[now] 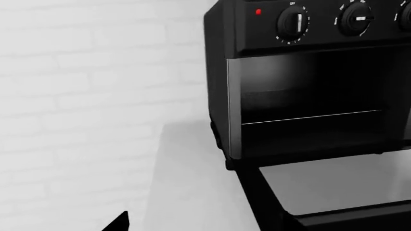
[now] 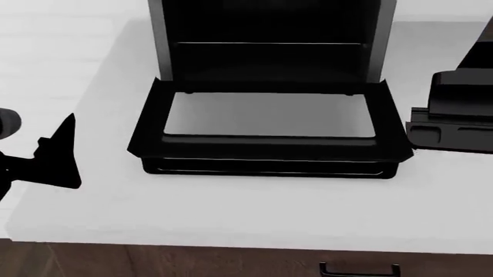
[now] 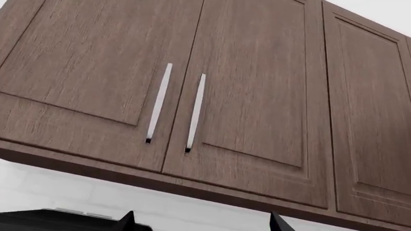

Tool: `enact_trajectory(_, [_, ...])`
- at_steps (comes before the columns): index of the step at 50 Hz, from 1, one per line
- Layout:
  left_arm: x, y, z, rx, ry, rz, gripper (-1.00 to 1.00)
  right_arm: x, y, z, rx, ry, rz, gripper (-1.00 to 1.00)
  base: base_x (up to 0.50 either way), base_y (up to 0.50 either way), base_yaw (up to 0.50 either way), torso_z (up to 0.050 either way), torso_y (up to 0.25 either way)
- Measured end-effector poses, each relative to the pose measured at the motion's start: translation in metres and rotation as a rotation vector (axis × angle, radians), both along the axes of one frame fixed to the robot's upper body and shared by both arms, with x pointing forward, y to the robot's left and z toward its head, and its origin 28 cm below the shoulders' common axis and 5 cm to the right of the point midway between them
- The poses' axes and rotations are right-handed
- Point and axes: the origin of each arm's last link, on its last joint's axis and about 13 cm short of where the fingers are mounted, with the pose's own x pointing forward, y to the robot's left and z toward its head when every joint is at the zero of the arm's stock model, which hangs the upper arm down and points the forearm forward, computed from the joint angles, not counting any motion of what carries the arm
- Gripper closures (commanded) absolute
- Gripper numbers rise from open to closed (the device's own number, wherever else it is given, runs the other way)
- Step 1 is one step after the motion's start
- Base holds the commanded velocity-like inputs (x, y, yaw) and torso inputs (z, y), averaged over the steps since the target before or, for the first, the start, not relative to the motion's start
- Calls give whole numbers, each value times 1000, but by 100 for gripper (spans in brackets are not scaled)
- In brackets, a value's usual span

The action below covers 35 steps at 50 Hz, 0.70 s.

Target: Close the toaster oven door.

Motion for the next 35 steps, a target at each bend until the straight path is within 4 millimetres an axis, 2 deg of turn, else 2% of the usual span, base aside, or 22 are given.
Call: enact_trajectory(35, [1,0,-1,-9,-14,-14,-100,-1,1,1,-8,-1,-2,-100,255,0,0,0,0])
